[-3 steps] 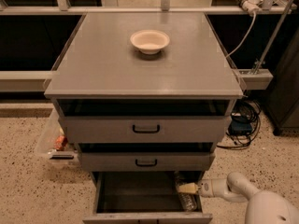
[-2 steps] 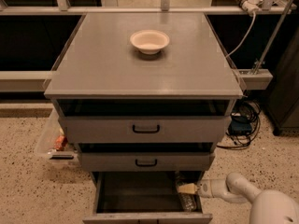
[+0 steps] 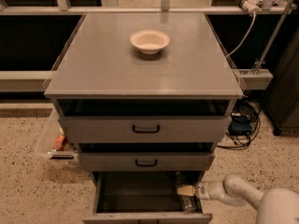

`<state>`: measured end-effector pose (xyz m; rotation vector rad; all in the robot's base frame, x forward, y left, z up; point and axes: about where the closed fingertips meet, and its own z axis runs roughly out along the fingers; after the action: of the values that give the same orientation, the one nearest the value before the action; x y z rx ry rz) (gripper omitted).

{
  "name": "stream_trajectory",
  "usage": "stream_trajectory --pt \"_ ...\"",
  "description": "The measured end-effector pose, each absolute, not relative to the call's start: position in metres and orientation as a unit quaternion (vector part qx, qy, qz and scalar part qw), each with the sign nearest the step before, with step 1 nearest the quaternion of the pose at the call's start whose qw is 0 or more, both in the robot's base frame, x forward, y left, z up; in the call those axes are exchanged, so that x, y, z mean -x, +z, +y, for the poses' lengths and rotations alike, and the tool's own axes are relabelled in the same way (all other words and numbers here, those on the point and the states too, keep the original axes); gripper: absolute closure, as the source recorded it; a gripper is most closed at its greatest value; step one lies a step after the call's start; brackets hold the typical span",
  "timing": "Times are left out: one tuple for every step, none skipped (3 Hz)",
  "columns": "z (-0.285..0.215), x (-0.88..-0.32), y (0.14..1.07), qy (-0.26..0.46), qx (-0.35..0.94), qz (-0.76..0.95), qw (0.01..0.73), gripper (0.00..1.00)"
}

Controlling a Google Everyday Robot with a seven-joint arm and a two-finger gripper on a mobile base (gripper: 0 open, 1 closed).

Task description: Place water bottle into bottom drawer

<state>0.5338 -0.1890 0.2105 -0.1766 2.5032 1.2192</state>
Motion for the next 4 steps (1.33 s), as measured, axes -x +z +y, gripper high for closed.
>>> stream_trajectory --pt "-0.188 -0.538 0.206 0.410 0.075 0.892 0.173 1.00" --pt "-0.188 -0.538 0.206 0.410 0.075 0.892 0.173 0.82" --pt "-0.187 -0.536 0.203 0.404 0.072 0.895 0.177 0.59" --pt "-0.177 -0.538 0.201 0.395 0.078 0.897 0.184 0.36"
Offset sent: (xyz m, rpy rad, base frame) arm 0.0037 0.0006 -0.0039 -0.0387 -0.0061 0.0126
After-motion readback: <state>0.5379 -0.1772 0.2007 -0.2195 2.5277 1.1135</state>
